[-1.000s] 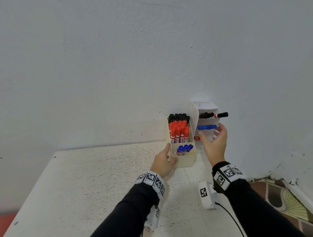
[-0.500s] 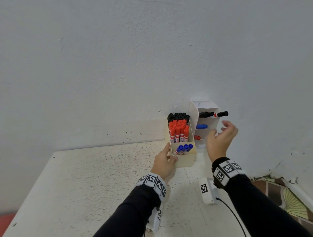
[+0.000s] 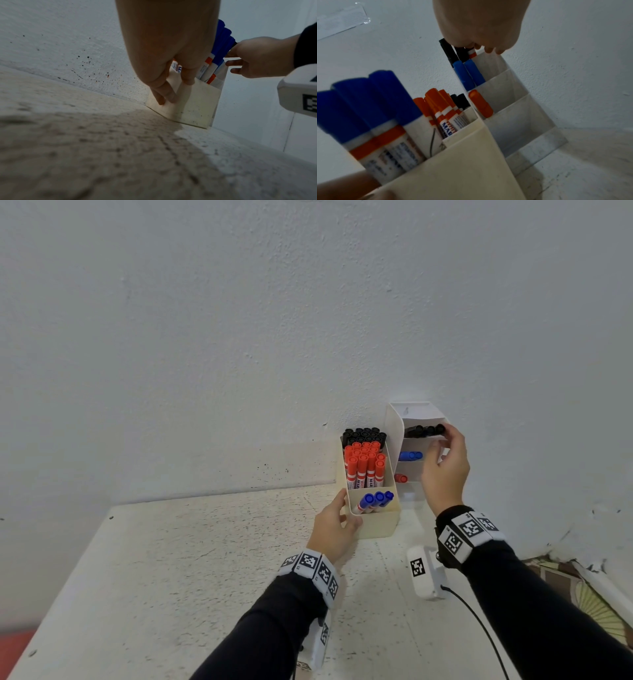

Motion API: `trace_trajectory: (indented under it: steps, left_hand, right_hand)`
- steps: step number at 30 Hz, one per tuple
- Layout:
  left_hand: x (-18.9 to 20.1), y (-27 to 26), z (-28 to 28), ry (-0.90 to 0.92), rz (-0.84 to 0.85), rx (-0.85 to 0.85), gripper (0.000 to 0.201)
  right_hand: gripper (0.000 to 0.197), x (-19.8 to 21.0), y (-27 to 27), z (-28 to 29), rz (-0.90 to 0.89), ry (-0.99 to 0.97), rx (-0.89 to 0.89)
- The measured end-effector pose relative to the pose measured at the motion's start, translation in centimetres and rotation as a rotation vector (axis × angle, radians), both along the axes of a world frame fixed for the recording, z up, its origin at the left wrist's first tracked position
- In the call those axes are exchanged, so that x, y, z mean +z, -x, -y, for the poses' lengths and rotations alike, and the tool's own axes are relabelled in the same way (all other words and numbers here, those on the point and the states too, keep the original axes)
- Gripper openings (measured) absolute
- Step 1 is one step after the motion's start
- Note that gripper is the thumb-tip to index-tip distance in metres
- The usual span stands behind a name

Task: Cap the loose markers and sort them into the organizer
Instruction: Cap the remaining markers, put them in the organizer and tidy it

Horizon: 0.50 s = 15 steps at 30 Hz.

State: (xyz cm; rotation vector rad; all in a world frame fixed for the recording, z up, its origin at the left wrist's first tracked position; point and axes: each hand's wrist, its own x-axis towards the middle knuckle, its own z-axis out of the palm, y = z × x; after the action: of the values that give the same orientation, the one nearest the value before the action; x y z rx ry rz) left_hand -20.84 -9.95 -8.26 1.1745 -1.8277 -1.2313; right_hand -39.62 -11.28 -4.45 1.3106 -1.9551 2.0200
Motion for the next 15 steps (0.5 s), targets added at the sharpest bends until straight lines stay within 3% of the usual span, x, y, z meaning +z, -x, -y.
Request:
trace_trajectory:
  steps: [8, 15]
  left_hand:
    - [0.2, -0.1, -0.2, -0.017, 0.001, 0.005, 0.054]
    - [0.2, -0.4, -0.2, -0.028, 0.03, 0.005, 0.057]
  right_hand:
    - [0.035, -1.5, -1.9, -1.1, 0.034, 0.031, -0.046]
    - [0.027, -3.1, -3.3, -2.3, 0.091, -0.123, -0.041]
